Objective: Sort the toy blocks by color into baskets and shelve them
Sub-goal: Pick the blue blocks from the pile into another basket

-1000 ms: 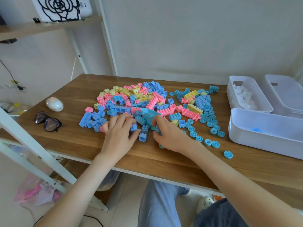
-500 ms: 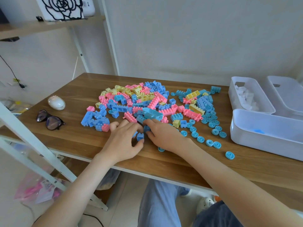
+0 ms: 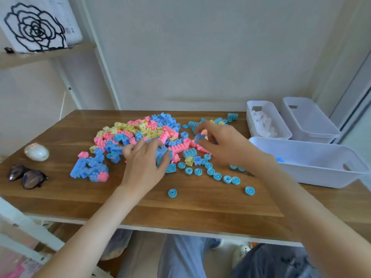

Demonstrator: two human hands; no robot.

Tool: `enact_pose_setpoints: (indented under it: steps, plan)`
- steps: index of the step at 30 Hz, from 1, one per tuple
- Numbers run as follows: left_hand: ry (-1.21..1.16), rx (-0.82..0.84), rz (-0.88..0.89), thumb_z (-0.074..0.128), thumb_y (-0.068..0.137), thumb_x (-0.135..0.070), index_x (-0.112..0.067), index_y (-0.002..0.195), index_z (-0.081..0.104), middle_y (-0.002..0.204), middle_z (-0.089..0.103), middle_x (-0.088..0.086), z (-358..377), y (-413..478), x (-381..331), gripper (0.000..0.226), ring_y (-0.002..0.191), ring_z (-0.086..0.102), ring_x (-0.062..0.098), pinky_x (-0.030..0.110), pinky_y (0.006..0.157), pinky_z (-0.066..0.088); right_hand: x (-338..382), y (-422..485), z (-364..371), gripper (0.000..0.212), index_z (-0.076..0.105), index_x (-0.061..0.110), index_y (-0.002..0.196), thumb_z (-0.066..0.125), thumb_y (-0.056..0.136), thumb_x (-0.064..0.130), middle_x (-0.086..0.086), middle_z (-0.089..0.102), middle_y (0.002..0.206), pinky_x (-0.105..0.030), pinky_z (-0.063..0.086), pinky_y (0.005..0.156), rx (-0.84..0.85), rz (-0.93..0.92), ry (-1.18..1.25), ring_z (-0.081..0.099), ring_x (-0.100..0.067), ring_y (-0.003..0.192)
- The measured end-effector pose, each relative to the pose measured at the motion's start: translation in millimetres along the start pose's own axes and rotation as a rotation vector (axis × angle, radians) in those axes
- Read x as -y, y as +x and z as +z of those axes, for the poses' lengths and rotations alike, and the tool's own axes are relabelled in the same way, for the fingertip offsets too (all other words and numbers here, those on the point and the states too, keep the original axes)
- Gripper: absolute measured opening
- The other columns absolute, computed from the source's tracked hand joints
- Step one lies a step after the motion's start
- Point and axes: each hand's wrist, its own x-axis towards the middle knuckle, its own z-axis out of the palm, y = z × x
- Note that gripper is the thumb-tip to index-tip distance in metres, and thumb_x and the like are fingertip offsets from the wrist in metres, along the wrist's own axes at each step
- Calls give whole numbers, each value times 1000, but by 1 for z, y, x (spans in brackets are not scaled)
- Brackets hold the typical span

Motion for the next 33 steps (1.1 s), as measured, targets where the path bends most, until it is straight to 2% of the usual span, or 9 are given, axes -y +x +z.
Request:
enact_pose_setpoints:
  steps: [3, 8, 12, 15, 19, 22, 25, 30, 33]
  plan:
    - [-94, -73, 68, 60, 87, -31, -14, 95, 60, 75, 58, -6, 12, 29, -44, 20, 82, 56, 21, 26, 75, 11, -39, -18, -37, 18, 56, 13, 109, 56, 92, 18, 6, 46, 59, -18, 38, 56, -93, 152, -30, 46, -8, 54]
    - [-257, 23, 136, 51, 88, -33, -16, 95, 58, 76, 53, -10, 45, 60, -127, 19, 87, 54, 20, 28, 72, 10, -110, -59, -74, 8, 55, 22, 100, 57, 92, 19, 3, 49, 63, -10, 36, 47, -145, 444, 20, 49, -11, 57]
    - [-362, 275, 147, 47, 92, -27, -18, 107, 53, 97, 58, -5, 59, 83, -193, 19, 105, 44, 19, 32, 76, 15, -144, -91, -88, 9, 59, 18, 99, 59, 90, 21, -2, 52, 68, -15, 41, 53, -118, 574, 51, 51, -10, 57]
    - [-261, 547, 251, 45, 92, -35, -21, 108, 52, 101, 57, -2, 67, 89, -220, 22, 109, 43, 22, 39, 85, 23, -155, -102, -87, 13, 57, 26, 99, 58, 89, 34, 8, 63, 78, -21, 40, 61, 50, 649, -140, 55, -4, 63]
    - [-188, 882, 283, 40, 91, -51, -22, 122, 52, 111, 60, 0, 71, 81, -220, 45, 111, 49, 19, 38, 91, 23, -151, -103, -85, 16, 57, 25, 92, 55, 90, 41, 9, 64, 87, -25, 39, 71, 33, 662, -258, 55, -12, 79]
    - [-305, 801, 280, 40, 93, -51, -26, 136, 43, 130, 54, -4, 58, 73, -206, 50, 123, 43, 17, 37, 100, 21, -141, -92, -81, 26, 54, 21, 83, 49, 93, 44, 4, 56, 78, -24, 34, 70, -24, 657, -247, 50, -15, 76]
    - [-367, 633, 302, 43, 97, -39, -26, 135, 46, 137, 48, -8, 39, 64, -180, 40, 129, 38, 12, 36, 106, 15, -122, -73, -74, 46, 51, 13, 77, 32, 97, 50, -4, 49, 70, -33, 35, 67, -85, 665, -188, 47, -25, 71]
    - [-387, 344, 102, 48, 89, -7, -25, 112, 58, 115, 57, -15, 19, 46, -98, 31, 116, 48, 7, 25, 96, 16, -77, -43, -48, 26, 60, 5, 99, 44, 97, 26, -8, 61, 96, -35, 44, 76, -183, 423, -187, 55, -24, 89]
    - [-292, 277, -89, 50, 87, -4, -23, 115, 56, 115, 54, -12, 4, 29, -48, 35, 118, 46, 12, 22, 92, 12, -47, -27, -12, 20, 59, 10, 106, 52, 94, 23, -4, 61, 103, -31, 43, 83, -187, 161, -110, 54, -22, 98]
